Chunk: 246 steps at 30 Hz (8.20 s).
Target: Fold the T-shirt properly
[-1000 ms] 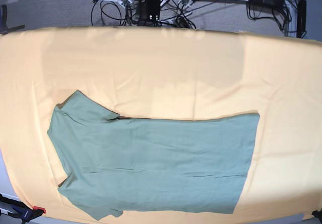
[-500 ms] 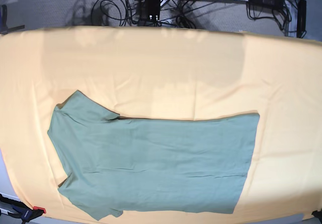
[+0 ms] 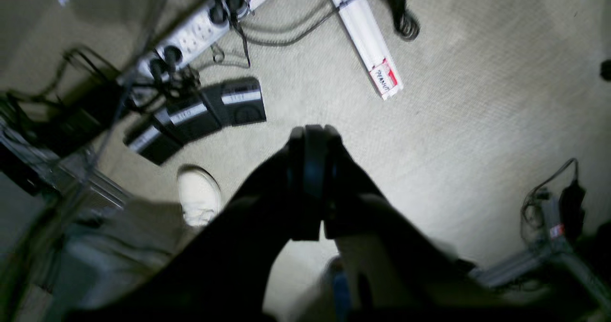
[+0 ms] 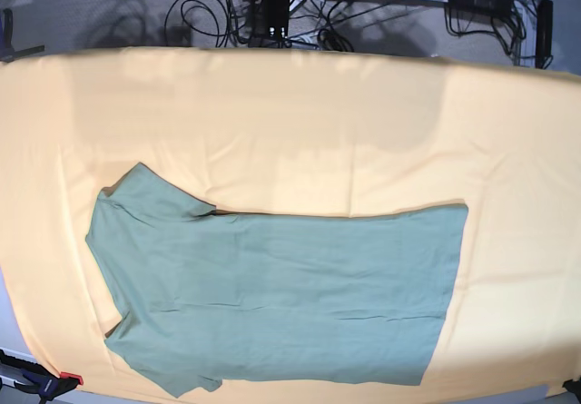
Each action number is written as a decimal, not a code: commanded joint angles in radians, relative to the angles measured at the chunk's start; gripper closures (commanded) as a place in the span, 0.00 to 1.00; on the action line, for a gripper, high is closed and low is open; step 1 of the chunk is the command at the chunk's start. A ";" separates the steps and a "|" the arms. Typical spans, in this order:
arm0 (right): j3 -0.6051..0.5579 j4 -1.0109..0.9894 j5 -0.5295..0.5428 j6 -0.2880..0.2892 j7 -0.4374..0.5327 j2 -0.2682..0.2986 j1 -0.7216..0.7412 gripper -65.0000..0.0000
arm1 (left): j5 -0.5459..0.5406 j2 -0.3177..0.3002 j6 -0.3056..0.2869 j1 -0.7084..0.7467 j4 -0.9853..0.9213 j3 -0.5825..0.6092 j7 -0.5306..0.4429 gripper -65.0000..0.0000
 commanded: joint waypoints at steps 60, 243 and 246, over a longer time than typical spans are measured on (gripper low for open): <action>0.587 0.315 0.336 0.399 0.203 0.149 0.562 1.00 | -0.039 -0.537 -0.443 -0.528 0.232 -0.523 -0.272 1.00; 0.175 -0.054 0.373 0.358 -0.156 0.316 0.964 1.00 | 0.104 -0.586 -0.608 -1.431 0.025 0.416 -0.388 1.00; 0.147 -0.070 0.365 0.323 -0.168 0.316 1.007 1.00 | 0.103 -0.586 -0.547 -1.430 0.025 0.416 -0.376 1.00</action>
